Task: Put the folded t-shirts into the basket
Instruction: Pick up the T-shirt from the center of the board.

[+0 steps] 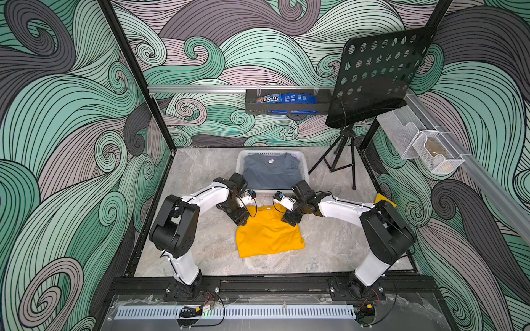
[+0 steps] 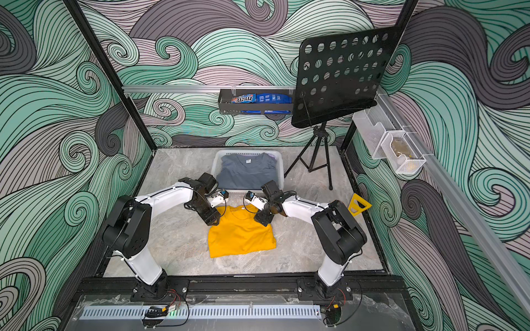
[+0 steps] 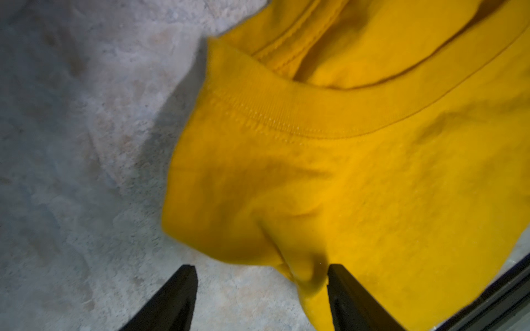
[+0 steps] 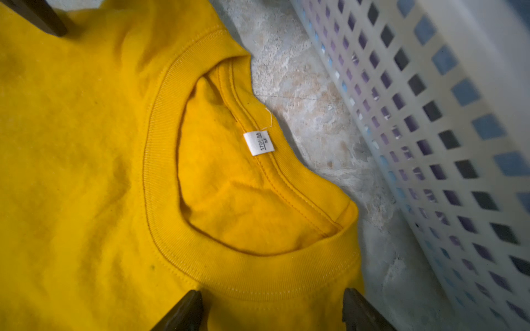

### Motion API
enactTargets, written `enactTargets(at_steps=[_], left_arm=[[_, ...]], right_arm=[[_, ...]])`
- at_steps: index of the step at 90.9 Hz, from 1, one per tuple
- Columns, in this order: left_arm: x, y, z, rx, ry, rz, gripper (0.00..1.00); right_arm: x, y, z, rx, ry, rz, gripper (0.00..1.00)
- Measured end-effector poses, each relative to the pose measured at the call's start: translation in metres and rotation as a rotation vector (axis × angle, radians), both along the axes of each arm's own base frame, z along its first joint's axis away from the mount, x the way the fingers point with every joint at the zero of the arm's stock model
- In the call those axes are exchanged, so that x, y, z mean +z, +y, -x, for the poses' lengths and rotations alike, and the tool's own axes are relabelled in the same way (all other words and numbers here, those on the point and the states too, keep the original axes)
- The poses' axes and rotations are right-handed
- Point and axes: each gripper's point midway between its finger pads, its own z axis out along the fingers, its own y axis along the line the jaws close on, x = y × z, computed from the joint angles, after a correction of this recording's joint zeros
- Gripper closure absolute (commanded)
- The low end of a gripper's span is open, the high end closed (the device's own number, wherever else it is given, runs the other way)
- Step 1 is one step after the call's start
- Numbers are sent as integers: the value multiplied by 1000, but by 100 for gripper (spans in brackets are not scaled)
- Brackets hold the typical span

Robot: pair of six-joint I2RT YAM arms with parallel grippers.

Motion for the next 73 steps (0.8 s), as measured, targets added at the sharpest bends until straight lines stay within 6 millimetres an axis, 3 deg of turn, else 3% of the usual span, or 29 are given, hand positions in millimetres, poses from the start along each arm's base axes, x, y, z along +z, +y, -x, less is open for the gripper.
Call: enactTargets(at_steps=[21,46,63,73], left_arm=[[-12,-5,0,-22,15,-14,24],[-23,-8,2,-84,-24,-53,32],[-24,-11,0,-107,-48,-57,50],[-25,-12,1,-113,-46,-49,60]], right_arm=[[-4,-5,-1,-17,18,9,16],[-17,-5,1,-16,39,31,17],[-18,0,3,-8,37,25,23],[-19,5,5,2,38,16,36]])
